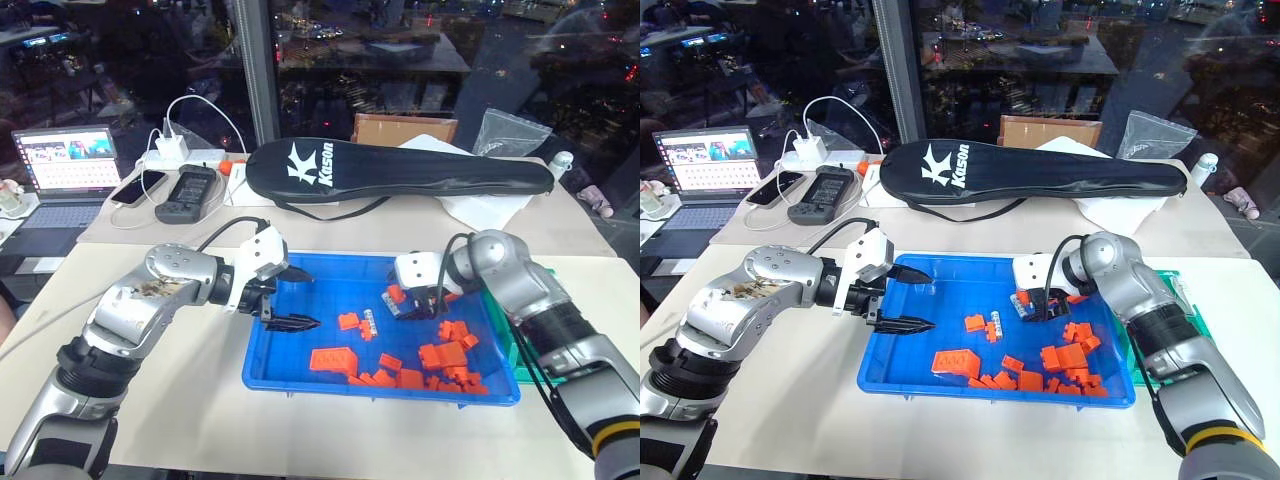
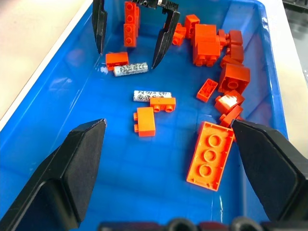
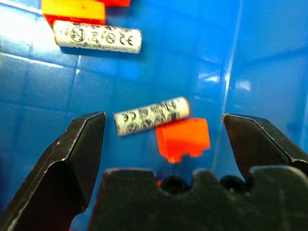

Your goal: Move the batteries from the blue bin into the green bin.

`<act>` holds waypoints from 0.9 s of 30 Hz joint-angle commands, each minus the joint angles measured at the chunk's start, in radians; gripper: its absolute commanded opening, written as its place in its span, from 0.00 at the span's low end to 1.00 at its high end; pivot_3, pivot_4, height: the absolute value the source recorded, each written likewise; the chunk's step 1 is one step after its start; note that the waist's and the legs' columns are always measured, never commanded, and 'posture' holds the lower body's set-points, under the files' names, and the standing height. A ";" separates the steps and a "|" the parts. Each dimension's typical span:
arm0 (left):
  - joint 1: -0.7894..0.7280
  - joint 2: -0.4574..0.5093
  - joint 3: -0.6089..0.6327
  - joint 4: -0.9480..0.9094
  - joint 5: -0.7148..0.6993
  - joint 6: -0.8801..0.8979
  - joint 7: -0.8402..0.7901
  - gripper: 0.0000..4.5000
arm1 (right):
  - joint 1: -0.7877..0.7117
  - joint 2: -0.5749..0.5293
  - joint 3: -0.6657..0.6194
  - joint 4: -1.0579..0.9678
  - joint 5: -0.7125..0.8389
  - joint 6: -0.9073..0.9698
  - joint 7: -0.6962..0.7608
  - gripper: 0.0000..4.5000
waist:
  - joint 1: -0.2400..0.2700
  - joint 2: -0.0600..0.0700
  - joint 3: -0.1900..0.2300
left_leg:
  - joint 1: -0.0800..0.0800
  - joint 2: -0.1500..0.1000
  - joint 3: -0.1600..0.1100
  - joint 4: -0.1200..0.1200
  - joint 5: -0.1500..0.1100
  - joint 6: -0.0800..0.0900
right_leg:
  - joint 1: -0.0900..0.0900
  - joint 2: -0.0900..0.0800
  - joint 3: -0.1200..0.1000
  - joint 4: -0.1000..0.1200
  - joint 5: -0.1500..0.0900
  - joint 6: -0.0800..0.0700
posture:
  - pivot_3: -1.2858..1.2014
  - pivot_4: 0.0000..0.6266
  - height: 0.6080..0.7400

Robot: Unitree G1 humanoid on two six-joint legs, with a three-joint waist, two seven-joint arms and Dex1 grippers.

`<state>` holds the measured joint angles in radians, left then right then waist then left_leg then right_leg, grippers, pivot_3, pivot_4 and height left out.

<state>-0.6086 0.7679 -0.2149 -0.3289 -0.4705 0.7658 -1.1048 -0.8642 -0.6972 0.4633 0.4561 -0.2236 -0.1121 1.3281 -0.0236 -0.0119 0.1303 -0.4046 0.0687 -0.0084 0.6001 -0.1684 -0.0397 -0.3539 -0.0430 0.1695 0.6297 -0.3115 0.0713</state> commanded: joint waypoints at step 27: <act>0.026 0.017 0.029 -0.064 -0.017 0.014 0.043 1.00 | -0.137 0.068 0.003 0.265 -0.042 -0.212 0.129 0.01 | -0.019 0.000 0.000 | 0.001 0.000 0.000 0.000 0.000 0.000 | 0.001 0.000 0.000 0.001 0.000 0.000 | 0.52 0.24 0.85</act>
<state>-0.5759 0.7845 -0.2122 -0.3753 -0.4753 0.7858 -1.0621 -1.0012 -0.6118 0.4974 0.7687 -0.2908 -0.3384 1.4422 -0.0429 -0.0118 0.1303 -0.4032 0.0687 -0.0087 0.6001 -0.1683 -0.0398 -0.3528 -0.0429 0.1692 0.6309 -0.3115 0.0713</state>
